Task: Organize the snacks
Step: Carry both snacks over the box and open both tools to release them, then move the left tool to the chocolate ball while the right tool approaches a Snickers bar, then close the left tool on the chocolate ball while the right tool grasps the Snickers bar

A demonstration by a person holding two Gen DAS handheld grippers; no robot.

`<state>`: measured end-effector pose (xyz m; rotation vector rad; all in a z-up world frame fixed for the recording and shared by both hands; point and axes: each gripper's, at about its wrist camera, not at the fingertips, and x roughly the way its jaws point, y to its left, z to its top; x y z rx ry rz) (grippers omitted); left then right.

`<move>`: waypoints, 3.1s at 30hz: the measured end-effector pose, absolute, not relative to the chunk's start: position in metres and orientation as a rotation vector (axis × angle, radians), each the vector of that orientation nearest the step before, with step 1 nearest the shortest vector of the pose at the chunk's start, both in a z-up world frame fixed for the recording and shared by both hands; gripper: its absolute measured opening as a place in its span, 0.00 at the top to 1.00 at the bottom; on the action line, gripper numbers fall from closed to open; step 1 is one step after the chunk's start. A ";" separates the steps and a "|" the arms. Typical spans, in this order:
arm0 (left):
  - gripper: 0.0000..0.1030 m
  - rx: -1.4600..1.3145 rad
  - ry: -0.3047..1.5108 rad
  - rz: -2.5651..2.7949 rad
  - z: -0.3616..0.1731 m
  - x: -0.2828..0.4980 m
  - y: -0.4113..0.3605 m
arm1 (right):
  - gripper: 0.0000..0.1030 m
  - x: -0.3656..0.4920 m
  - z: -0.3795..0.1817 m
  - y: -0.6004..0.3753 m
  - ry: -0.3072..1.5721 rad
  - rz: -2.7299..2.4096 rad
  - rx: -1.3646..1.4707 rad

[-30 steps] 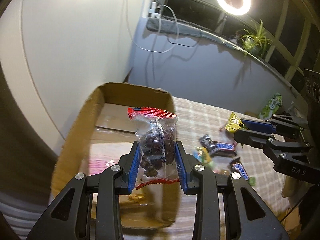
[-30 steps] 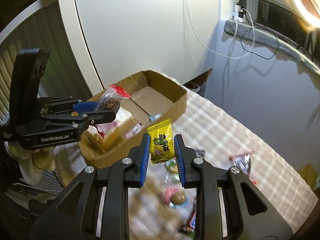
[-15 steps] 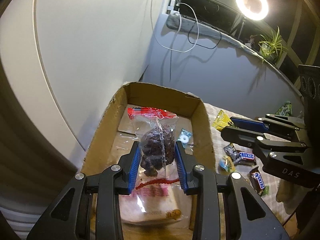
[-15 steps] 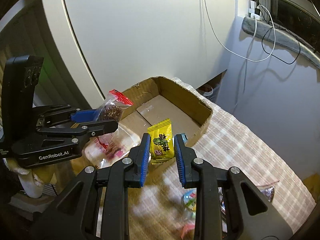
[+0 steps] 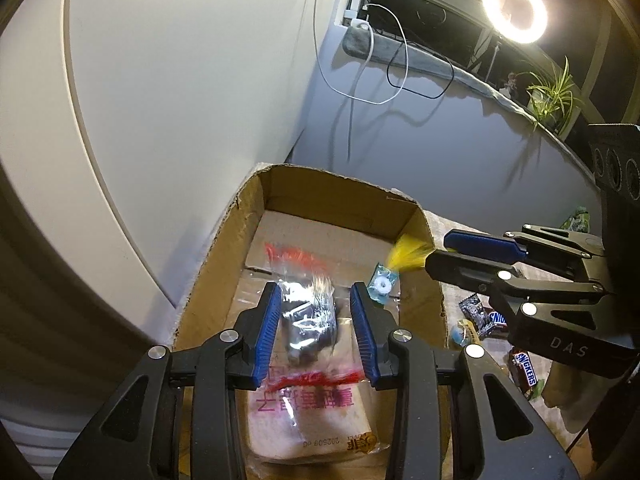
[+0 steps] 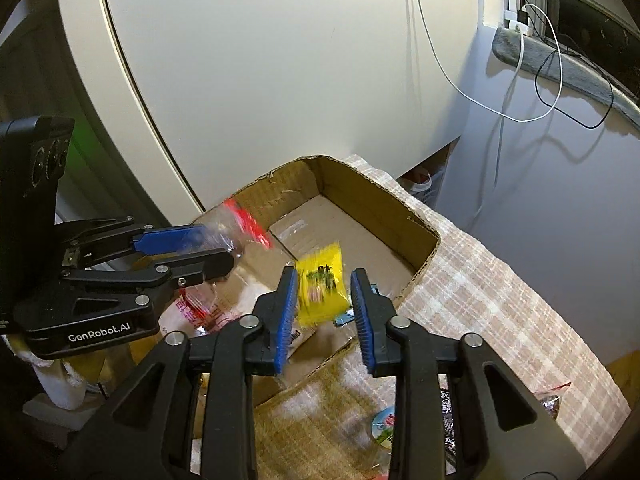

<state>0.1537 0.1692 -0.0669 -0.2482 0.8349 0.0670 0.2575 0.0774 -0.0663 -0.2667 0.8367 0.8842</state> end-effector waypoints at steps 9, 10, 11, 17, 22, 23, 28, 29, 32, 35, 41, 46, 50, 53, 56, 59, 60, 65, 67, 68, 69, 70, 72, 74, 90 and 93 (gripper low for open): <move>0.65 -0.256 0.823 0.079 -0.065 0.152 0.170 | 0.35 0.258 -0.060 0.066 0.808 0.848 -0.257; 0.65 -0.257 0.823 0.078 -0.064 0.152 0.170 | 0.35 0.258 -0.060 0.065 0.805 0.844 -0.259; 0.65 -0.259 0.821 0.078 -0.064 0.152 0.170 | 0.35 0.257 -0.059 0.064 0.803 0.840 -0.260; 0.65 -0.259 0.817 0.063 -0.060 0.149 0.163 | 0.18 0.254 -0.053 0.050 0.783 0.826 -0.242; 0.50 -0.257 0.807 0.043 -0.056 0.143 0.152 | 0.14 0.248 -0.045 0.033 0.775 0.812 -0.235; 0.45 -0.255 0.804 0.039 -0.056 0.142 0.150 | 0.14 0.247 -0.044 0.029 0.774 0.809 -0.236; 0.42 -0.237 0.804 0.001 -0.054 0.138 0.130 | 0.13 0.237 -0.041 0.002 0.773 0.773 -0.255; 0.42 -0.234 0.805 -0.009 -0.054 0.137 0.126 | 0.13 0.236 -0.042 -0.004 0.775 0.765 -0.257; 0.42 -0.227 0.805 -0.030 -0.055 0.135 0.113 | 0.13 0.231 -0.045 -0.027 0.786 0.735 -0.256; 0.42 -0.225 0.809 -0.059 -0.056 0.133 0.100 | 0.13 0.227 -0.049 -0.049 0.802 0.705 -0.250; 0.43 -0.211 0.830 -0.121 -0.063 0.127 0.070 | 0.13 0.218 -0.062 -0.089 0.845 0.653 -0.219; 0.43 -0.186 0.858 -0.175 -0.072 0.127 0.044 | 0.13 0.209 -0.076 -0.112 0.889 0.628 -0.197; 0.50 -0.163 0.887 -0.227 -0.082 0.127 0.022 | 0.13 0.203 -0.091 -0.120 0.925 0.623 -0.194; 0.59 -0.141 0.909 -0.269 -0.091 0.128 0.008 | 0.13 0.198 -0.100 -0.122 0.942 0.627 -0.198; 0.67 -0.114 0.927 -0.287 -0.099 0.128 -0.004 | 0.14 0.194 -0.111 -0.122 0.964 0.643 -0.210; 0.70 -0.076 0.940 -0.300 -0.105 0.131 -0.013 | 0.26 0.193 -0.122 -0.121 0.993 0.657 -0.224; 0.70 -0.059 0.944 -0.304 -0.107 0.133 -0.016 | 0.31 0.193 -0.126 -0.120 1.003 0.659 -0.228; 0.70 0.002 0.961 -0.311 -0.117 0.141 -0.030 | 0.41 0.196 -0.137 -0.119 1.033 0.670 -0.240; 0.70 0.023 0.969 -0.303 -0.123 0.145 -0.033 | 0.45 0.198 -0.140 -0.119 1.041 0.674 -0.242; 0.70 0.035 0.974 -0.296 -0.125 0.148 -0.035 | 0.45 0.199 -0.141 -0.119 1.043 0.674 -0.244; 0.70 0.042 0.978 -0.295 -0.127 0.149 -0.036 | 0.46 0.200 -0.142 -0.119 1.045 0.674 -0.247; 0.70 0.052 0.982 -0.296 -0.129 0.151 -0.038 | 0.47 0.201 -0.144 -0.119 1.048 0.673 -0.250; 0.70 0.073 0.984 -0.292 -0.132 0.154 -0.041 | 0.54 0.204 -0.148 -0.118 1.054 0.668 -0.262; 0.75 0.086 0.986 -0.294 -0.135 0.156 -0.043 | 0.56 0.206 -0.154 -0.118 1.070 0.674 -0.257; 0.71 0.144 0.963 -0.308 -0.135 0.165 -0.059 | 0.59 0.207 -0.158 -0.125 1.072 0.671 -0.268; 0.71 0.132 0.968 -0.317 -0.138 0.171 -0.062 | 0.59 0.209 -0.158 -0.128 1.074 0.665 -0.261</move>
